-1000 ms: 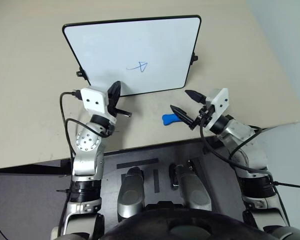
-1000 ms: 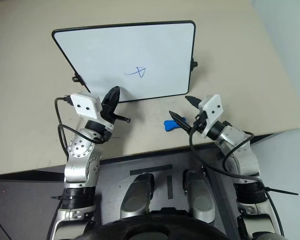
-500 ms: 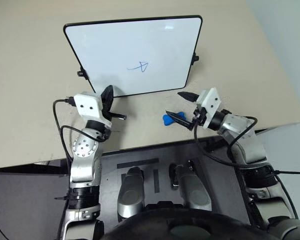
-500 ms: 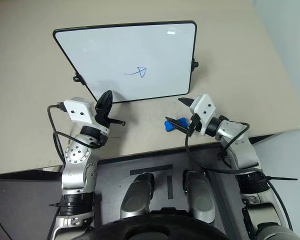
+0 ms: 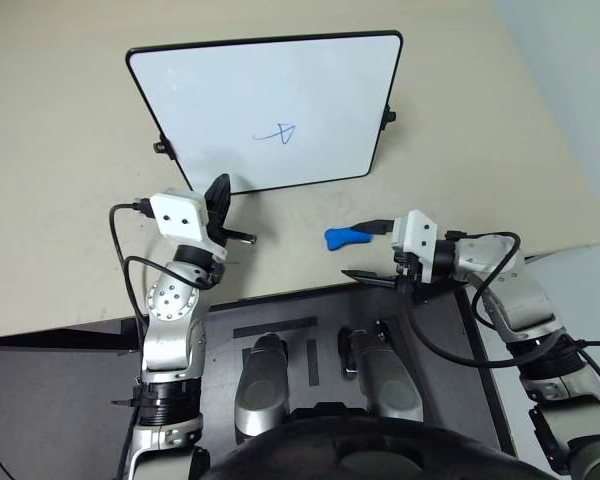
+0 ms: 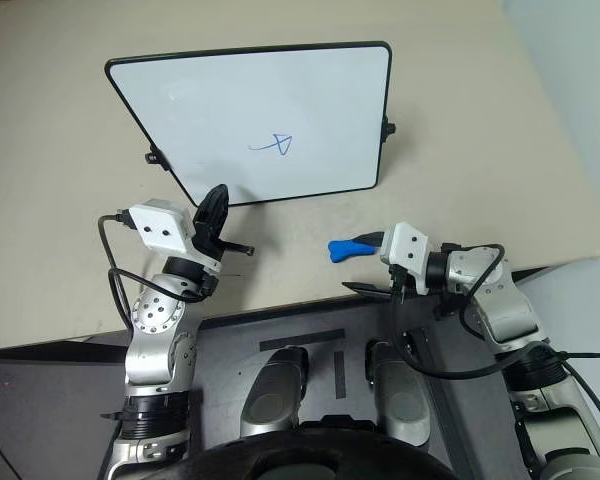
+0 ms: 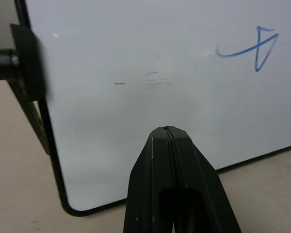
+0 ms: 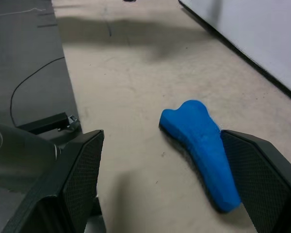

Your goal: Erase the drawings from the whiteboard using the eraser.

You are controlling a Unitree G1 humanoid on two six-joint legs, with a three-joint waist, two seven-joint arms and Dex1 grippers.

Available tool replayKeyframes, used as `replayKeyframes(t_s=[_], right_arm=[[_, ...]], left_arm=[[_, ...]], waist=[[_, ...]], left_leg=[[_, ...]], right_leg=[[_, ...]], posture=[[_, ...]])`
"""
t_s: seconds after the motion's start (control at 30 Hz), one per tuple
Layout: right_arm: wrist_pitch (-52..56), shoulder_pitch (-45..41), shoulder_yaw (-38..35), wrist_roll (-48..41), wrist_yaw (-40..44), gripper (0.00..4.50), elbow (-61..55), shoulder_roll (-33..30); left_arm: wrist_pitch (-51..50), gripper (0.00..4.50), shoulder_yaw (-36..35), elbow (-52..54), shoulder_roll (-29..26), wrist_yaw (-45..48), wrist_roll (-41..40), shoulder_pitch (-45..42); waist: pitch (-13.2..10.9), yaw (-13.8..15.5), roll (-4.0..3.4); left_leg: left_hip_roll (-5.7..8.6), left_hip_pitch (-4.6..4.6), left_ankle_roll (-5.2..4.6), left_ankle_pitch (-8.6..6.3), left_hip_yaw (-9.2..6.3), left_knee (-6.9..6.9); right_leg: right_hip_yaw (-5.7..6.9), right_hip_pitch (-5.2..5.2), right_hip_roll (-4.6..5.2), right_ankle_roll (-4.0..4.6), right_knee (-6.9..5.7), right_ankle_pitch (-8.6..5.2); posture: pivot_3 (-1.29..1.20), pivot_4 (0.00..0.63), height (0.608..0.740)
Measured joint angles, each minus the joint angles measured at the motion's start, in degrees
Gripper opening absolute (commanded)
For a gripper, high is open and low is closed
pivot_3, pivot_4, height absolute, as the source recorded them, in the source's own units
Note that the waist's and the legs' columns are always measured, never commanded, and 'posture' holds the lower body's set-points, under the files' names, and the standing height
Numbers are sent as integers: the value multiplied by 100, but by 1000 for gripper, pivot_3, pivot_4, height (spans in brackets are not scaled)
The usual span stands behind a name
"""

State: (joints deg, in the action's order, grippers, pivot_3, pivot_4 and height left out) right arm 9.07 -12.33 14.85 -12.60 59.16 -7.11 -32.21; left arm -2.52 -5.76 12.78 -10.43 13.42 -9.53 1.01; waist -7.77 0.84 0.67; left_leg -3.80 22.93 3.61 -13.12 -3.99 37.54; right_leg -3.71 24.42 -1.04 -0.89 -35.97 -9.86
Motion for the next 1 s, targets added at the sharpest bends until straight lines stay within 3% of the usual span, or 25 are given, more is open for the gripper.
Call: replayKeyframes(t_s=[0.3,0.4,0.7,0.73,1.0], right_arm=[[-160,-311,43,111,45,4057,594,225],[-241,-396,51,158,46,3489,717,238],[-634,-534,34,388,-67,184,998,275],[-671,-534,34,397,-70,18,1016,292],[-863,-620,34,547,-110,18,1100,360]], left_arm=[[48,0,17,-63,54,-7,4,-15],[89,0,16,-88,59,-9,4,-27],[157,0,17,-197,73,-21,9,-139],[164,0,17,-214,73,-20,8,-156],[184,0,11,-267,60,-9,8,-217]], waist=[[0,-1,0],[0,-1,0],[0,-1,0],[0,-1,0],[0,-6,0]], left_leg=[[-4,0,-3,-2,-24,17],[-4,0,-4,-3,-29,18],[-6,0,-9,-11,-39,18],[-6,0,-9,-12,-39,18],[-6,-1,-9,-14,-38,25]], right_leg=[[-1,-2,0,2,-4,2],[-2,-2,0,7,-4,5],[-3,-2,1,33,-4,21],[-3,-2,1,43,-4,27],[-5,-1,1,42,-3,26]], posture=[[0,150,740],[0,150,740],[0,150,740],[0,150,740],[0,150,740]])
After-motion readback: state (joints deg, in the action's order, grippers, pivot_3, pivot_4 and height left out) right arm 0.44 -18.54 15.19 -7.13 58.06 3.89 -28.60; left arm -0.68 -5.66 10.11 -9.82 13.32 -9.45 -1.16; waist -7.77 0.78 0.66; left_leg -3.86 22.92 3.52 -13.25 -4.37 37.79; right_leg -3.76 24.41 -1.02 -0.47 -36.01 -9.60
